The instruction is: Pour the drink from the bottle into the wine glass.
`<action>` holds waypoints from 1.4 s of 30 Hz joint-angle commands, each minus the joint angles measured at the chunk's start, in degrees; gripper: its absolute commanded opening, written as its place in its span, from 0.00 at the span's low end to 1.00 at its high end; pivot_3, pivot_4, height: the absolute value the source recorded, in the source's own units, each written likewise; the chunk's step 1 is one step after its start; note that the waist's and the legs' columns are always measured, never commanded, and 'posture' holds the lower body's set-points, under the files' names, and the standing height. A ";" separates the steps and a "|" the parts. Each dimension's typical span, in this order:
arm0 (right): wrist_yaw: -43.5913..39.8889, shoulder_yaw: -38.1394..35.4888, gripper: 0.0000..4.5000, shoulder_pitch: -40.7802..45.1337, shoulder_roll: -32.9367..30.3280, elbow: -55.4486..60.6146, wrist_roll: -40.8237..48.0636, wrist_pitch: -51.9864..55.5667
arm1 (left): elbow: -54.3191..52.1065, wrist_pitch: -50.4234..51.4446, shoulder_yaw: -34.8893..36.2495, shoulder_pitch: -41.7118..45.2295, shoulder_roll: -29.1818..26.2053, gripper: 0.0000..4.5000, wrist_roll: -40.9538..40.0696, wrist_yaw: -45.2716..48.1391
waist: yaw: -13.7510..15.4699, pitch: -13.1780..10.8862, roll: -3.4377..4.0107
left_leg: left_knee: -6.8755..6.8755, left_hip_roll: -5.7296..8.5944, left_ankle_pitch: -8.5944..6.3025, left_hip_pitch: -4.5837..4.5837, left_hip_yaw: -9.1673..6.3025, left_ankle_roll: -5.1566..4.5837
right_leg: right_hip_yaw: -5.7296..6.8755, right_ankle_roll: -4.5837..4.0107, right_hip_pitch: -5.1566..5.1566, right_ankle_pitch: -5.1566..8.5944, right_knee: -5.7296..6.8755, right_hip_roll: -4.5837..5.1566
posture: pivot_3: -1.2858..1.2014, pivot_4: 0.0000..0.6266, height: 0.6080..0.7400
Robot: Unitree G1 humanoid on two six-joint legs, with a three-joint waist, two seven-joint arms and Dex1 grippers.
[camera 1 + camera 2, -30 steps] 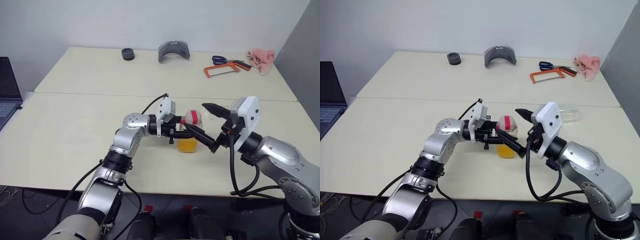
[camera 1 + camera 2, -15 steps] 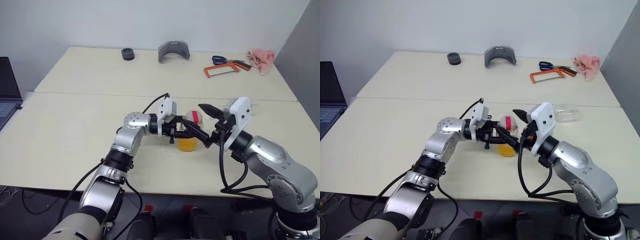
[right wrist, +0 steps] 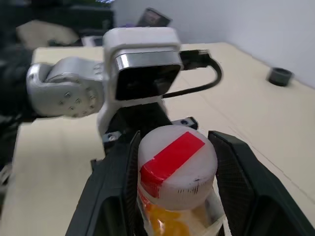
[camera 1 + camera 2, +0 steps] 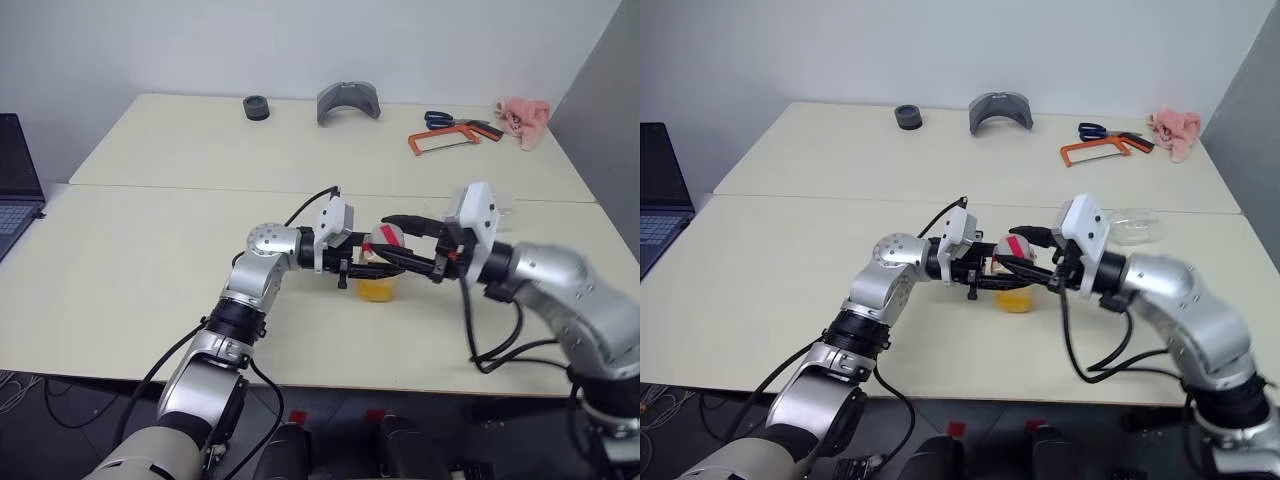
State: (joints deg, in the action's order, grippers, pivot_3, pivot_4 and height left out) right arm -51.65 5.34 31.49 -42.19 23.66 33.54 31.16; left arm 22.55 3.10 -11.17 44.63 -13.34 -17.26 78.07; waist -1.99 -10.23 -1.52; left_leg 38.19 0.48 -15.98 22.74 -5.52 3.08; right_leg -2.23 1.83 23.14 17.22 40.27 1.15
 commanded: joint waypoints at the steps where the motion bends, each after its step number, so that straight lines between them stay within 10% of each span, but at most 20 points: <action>1: -8.87 1.74 0.41 3.71 -1.45 -5.19 -1.59 -3.17 | -2.16 0.40 0.74 1.52 0.43 0.40 -1.60 -0.03 | -0.07 0.00 0.00 | -0.01 0.00 0.00 -0.01 0.02 0.00 | -0.01 0.00 0.00 0.00 -0.01 -0.02 | 0.52 0.24 1.00; 6: -8.08 -0.24 0.41 2.22 -1.93 -4.94 -1.56 -0.98 | -3.39 0.91 1.01 0.59 0.49 0.40 -1.44 -1.35 | 0.09 0.00 0.00 | 0.00 -0.02 0.00 0.05 -0.09 0.01 | -0.01 0.00 0.02 0.00 -0.01 0.05 | 0.52 0.24 1.00; 12: 3.14 -10.08 0.94 -4.72 -0.46 6.13 5.22 5.93 | -4.01 1.64 1.64 -0.01 0.93 0.40 -1.38 -3.98 | 0.27 -0.01 0.01 | 0.04 0.00 0.01 0.10 -0.24 0.02 | -0.02 0.00 0.06 0.00 0.02 0.10 | 0.52 0.24 1.00; 16: 13.98 -12.62 0.94 -9.70 3.75 16.18 10.16 10.90 | -2.19 1.33 1.93 0.77 1.33 0.40 -0.82 -6.08 | 0.17 -0.01 0.01 | 0.01 -0.01 0.01 0.11 -0.25 0.01 | -0.01 0.00 0.05 0.00 -0.02 0.10 | 0.52 0.24 1.00; 24: 42.85 -2.29 0.94 -13.17 21.54 21.89 -9.55 9.27 | 1.55 -0.78 1.94 2.85 2.69 0.40 -0.22 -7.17 | 0.08 -0.01 0.06 | 0.03 -0.02 0.03 0.04 -0.22 0.04 | -0.06 0.01 0.09 0.00 0.15 0.02 | 0.52 0.24 1.00; 37: 43.99 -0.53 0.94 -15.61 25.15 21.49 -12.70 10.37 | 3.90 -2.87 1.66 3.54 2.87 0.40 0.20 -6.81 | -0.01 -0.01 0.06 | -0.01 -0.01 0.02 0.04 -0.21 0.02 | -0.07 0.00 0.08 0.00 0.10 0.03 | 0.52 0.24 1.00; 42: 42.98 -1.12 0.68 -15.28 25.40 20.20 -12.65 9.60 | 3.94 -3.14 1.52 3.31 2.74 0.40 0.40 -6.68 | -0.02 -0.01 0.06 | -0.01 -0.01 0.02 0.04 -0.21 0.02 | -0.07 0.00 0.08 0.00 0.10 0.03 | 0.52 0.24 1.00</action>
State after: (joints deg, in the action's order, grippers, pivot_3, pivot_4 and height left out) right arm -8.74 5.77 15.73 -16.74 43.51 21.14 41.94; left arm 27.64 1.26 -10.40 46.48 -10.77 -16.42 70.86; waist -2.00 -10.24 -1.46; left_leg 38.18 0.48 -15.96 22.79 -5.72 3.09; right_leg -2.30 1.83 23.22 17.23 40.37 1.18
